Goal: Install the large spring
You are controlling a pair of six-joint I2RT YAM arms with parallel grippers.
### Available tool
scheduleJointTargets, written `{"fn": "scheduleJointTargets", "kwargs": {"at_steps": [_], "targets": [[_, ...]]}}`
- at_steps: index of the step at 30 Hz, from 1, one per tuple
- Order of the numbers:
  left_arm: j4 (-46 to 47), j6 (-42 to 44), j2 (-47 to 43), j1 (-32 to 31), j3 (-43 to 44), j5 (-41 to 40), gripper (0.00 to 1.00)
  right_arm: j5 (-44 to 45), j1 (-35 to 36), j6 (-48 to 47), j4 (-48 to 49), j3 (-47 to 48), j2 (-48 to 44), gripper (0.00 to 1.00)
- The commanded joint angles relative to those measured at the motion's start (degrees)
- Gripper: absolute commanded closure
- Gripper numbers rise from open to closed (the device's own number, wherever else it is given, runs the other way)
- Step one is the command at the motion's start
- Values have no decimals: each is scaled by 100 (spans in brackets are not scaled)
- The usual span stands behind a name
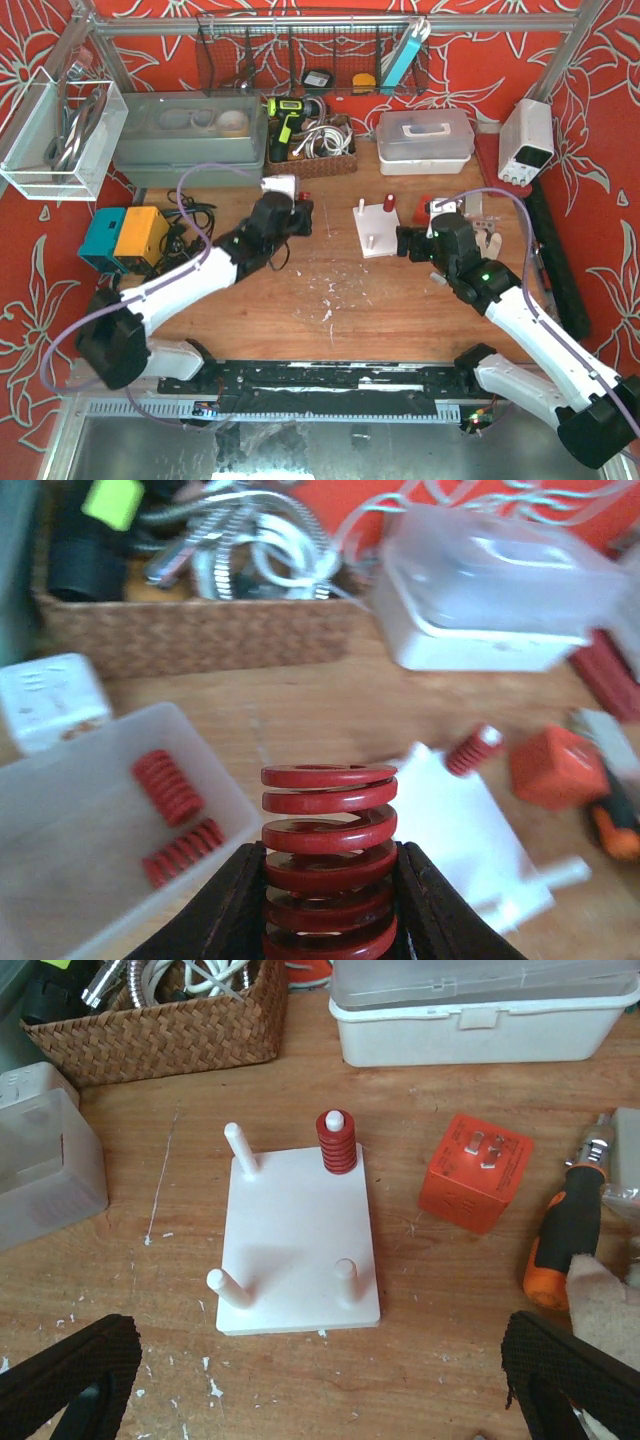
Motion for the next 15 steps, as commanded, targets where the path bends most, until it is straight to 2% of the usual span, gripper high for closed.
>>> {"fn": "scheduleJointTargets", "kwargs": {"at_steps": [1,4,6,10,15], "targets": [[3008,1475,-879,-299,-1638,1041,91,-172,-50,224,-852,672,142,1],[4706,2283,-1425,-397,-2836,2252,93,-936,-69,245,-1285,1059,377,1],[5289,2604,-1603,-454,-3274,2692,93,-1771,-69,139,-1432,1285,635,1],[5548,3131,-1630,-590,-3588,3196,94,-3429,-25,107,-1344,1548,1053,17],[6094,3562,-1468,-880,-3873,3546,95,-3944,278,458,-828,1488,1132,38]]}}
